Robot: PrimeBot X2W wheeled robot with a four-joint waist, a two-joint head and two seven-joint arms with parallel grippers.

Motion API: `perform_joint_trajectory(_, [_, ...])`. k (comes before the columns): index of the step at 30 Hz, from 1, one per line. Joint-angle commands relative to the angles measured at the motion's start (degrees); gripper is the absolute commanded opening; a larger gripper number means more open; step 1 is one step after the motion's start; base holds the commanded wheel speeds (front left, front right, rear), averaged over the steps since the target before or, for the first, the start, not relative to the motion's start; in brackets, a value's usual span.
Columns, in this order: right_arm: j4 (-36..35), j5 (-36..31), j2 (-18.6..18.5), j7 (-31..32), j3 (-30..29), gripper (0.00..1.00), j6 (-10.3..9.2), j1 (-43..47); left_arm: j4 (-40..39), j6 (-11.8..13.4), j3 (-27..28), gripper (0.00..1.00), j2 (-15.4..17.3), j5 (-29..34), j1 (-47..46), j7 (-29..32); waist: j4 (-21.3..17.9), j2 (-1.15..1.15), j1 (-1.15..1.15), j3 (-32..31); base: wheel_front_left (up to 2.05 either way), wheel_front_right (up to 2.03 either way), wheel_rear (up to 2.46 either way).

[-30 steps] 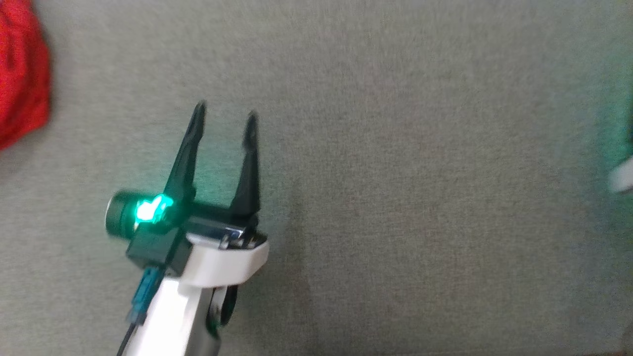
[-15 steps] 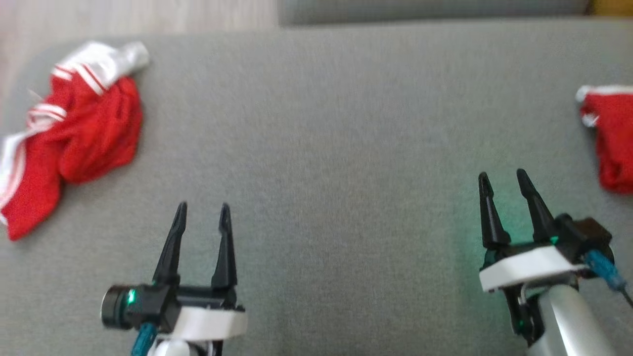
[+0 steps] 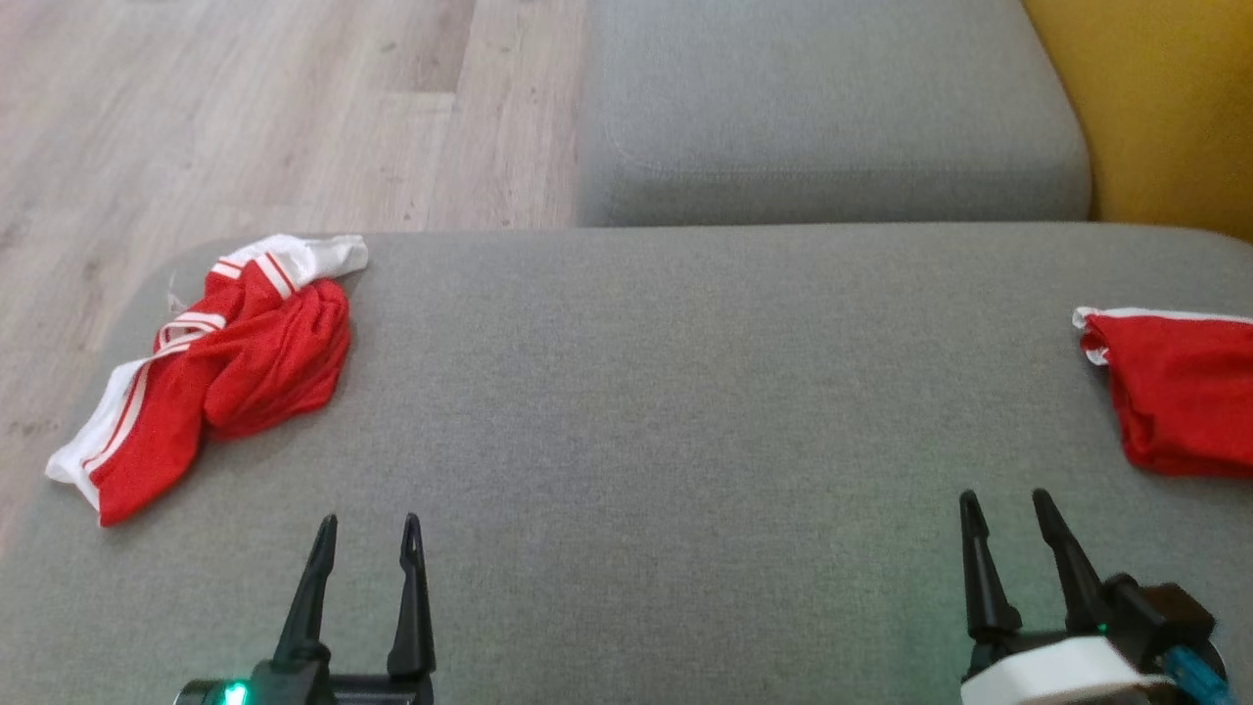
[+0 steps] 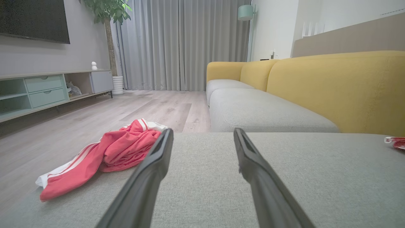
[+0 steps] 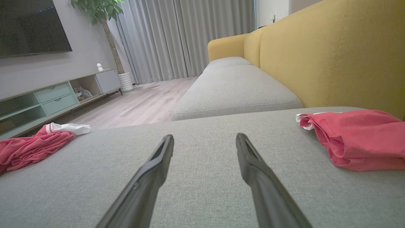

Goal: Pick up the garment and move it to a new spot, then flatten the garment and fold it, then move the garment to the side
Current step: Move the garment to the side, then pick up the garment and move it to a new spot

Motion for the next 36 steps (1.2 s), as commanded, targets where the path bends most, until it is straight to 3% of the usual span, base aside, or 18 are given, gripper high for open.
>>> perform_joint_trajectory(1, [-1.99,-0.38,-0.37,-0.62,0.85,1.0,-0.04,-1.12,-1.49,-0.33,2.36,1.0,0.07,0.84,-1.59,-0.14,0.31,0.0,0.02,-0.87,0.0,0.0,0.0])
perform_joint_trajectory(7, [-2.95,-0.85,-0.32,-0.62,0.52,1.0,-0.04,0.35,0.51,-0.66,3.28,1.0,0.07,2.67,-1.28,-0.14,-0.14,0.0,0.02,-1.78,0.0,0.0,0.0])
perform_joint_trajectory(19, [-3.97,-1.59,-0.31,-0.62,-0.99,1.0,-0.04,0.65,2.53,1.2,3.99,1.0,0.07,3.52,-2.45,-0.14,-0.27,0.0,0.02,-0.82,0.0,0.0,0.0])
perform_joint_trajectory(25, [-4.05,-2.03,-0.31,-0.62,-2.4,1.0,-0.04,1.07,2.53,1.57,3.63,1.0,0.07,3.68,-2.76,-0.14,3.38,0.0,0.02,-0.66,0.0,0.0,0.0])
perform_joint_trajectory(36, [-3.03,-0.53,-0.3,-0.62,-0.43,1.0,-0.04,1.49,0.92,2.29,4.97,1.0,0.72,4.72,-1.92,-0.14,15.89,0.0,0.02,-0.8,0.0,0.0,0.0])
